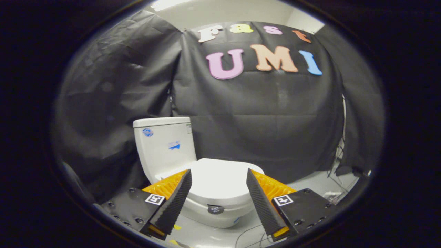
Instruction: Open the toilet lid.
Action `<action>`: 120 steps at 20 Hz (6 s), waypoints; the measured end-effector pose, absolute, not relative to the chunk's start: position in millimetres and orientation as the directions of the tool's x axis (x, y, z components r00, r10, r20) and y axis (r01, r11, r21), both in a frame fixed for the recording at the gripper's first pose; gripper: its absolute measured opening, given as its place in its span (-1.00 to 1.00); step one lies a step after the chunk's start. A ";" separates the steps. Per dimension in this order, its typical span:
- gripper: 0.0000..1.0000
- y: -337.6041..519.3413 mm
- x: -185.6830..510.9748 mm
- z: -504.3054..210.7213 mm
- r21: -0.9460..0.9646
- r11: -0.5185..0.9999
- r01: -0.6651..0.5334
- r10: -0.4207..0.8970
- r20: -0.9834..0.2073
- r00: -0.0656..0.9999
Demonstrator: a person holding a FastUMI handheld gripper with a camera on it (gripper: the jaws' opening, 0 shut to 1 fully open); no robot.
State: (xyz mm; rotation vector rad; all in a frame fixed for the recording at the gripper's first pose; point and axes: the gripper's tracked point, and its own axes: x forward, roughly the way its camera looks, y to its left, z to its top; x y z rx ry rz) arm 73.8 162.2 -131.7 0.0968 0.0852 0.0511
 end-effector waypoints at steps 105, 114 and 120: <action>-0.99 250.4 167.6 -159.2 0.683 0.656 0.321 0.101 -0.500 0.860; -0.99 271.8 180.9 -128.3 0.568 0.776 0.273 0.061 -0.499 0.864; -0.99 298.8 193.3 -102.3 0.521 0.805 0.286 0.037 -0.524 0.851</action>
